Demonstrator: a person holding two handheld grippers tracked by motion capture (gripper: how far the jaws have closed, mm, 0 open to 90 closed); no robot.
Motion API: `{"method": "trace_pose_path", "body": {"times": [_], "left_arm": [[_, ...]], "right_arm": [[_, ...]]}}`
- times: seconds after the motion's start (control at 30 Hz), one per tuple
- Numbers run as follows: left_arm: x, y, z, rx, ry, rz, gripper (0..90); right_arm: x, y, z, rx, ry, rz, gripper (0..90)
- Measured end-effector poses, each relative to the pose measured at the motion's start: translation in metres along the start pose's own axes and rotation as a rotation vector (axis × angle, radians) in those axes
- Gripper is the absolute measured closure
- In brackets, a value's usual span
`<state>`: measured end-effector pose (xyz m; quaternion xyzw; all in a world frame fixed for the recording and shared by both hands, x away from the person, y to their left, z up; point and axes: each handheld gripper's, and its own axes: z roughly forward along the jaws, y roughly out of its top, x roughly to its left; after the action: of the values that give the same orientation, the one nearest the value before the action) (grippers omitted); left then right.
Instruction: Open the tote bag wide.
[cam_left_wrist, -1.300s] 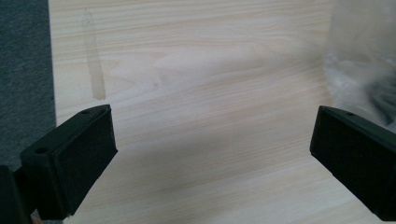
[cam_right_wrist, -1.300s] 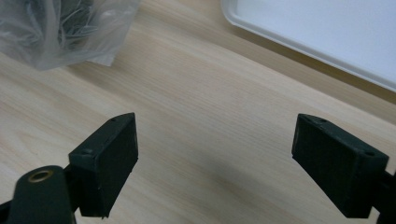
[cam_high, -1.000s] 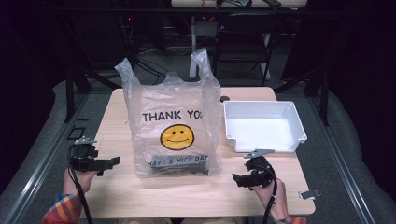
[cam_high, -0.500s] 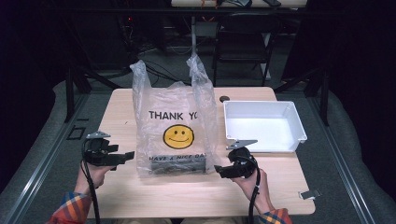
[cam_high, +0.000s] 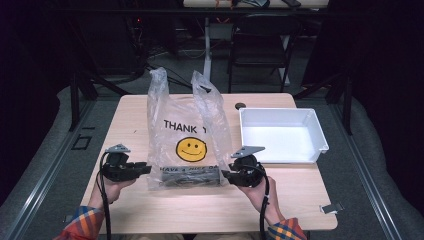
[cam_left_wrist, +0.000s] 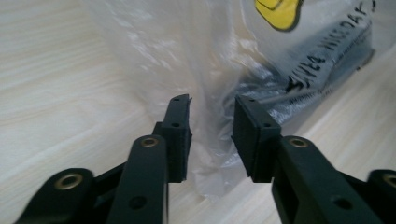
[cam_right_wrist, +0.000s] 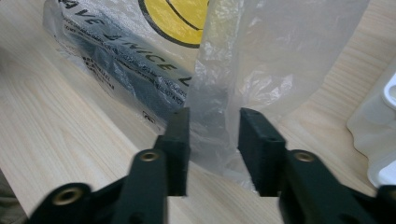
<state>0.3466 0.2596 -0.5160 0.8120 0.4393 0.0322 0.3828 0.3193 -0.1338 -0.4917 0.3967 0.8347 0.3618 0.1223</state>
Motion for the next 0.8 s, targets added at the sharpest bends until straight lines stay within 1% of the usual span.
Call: {"method": "trace_pose_path", "body": {"times": [0.03,0.07,0.1,0.13,0.17,0.2,0.27,0.3,0.37,0.4,0.57,0.6,0.67,0.7,0.73,0.77,0.8], "left_arm": [[-0.001,0.0,0.001,0.013,-0.005,0.004,78.0],[-0.001,-0.001,0.002,0.014,-0.005,0.01,80.9],[-0.001,-0.002,0.003,0.019,-0.011,0.011,86.8],[-0.002,-0.002,0.004,0.02,-0.012,0.012,89.4],[-0.002,-0.003,0.004,0.027,-0.012,0.018,90.0],[-0.003,-0.004,0.005,0.03,-0.019,0.018,90.0],[-0.003,-0.005,0.006,0.043,-0.018,0.027,90.0],[-0.004,-0.006,0.006,0.052,-0.023,0.028,90.0],[-0.004,-0.008,0.007,0.065,-0.022,0.027,90.0],[-0.004,-0.009,0.008,0.081,-0.025,0.029,90.0],[-0.003,-0.014,0.014,0.127,-0.018,0.04,90.0],[-0.003,-0.015,0.015,0.138,-0.015,0.04,90.0],[-0.002,-0.016,0.018,0.149,-0.007,0.036,90.0],[-0.002,-0.016,0.019,0.154,-0.002,0.036,90.0],[-0.002,-0.017,0.019,0.157,0.0,0.034,90.0],[-0.002,-0.017,0.02,0.16,0.0,0.028,90.0],[-0.001,-0.018,0.021,0.165,0.0,0.031,90.0]], "right_arm": [[0.0,0.0,0.0,0.006,-0.002,-0.006,75.1],[0.001,-0.001,0.001,0.005,-0.014,-0.006,79.5],[0.0,-0.002,0.002,0.013,-0.013,-0.009,82.7],[0.0,-0.004,0.003,0.017,-0.014,-0.003,85.9],[0.0,-0.005,0.004,0.013,-0.017,0.0,88.4],[0.0,-0.006,0.005,0.022,-0.015,-0.003,89.5],[0.002,-0.009,0.008,0.034,-0.015,-0.009,90.0],[0.003,-0.009,0.009,0.043,-0.016,-0.018,90.0],[0.004,-0.011,0.01,0.043,-0.024,-0.018,90.0],[0.004,-0.011,0.01,0.052,-0.025,-0.024,90.0],[0.001,-0.015,0.01,0.066,-0.045,-0.008,90.0],[-0.001,-0.017,0.011,0.087,-0.055,-0.009,90.0],[-0.001,-0.019,0.012,0.088,-0.06,-0.001,90.0],[-0.003,-0.022,0.013,0.114,-0.075,-0.006,90.0],[-0.003,-0.022,0.013,0.114,-0.075,-0.006,90.0],[-0.006,-0.024,0.014,0.147,-0.086,-0.01,90.0],[-0.006,-0.026,0.017,0.144,-0.097,0.005,90.0]]}}
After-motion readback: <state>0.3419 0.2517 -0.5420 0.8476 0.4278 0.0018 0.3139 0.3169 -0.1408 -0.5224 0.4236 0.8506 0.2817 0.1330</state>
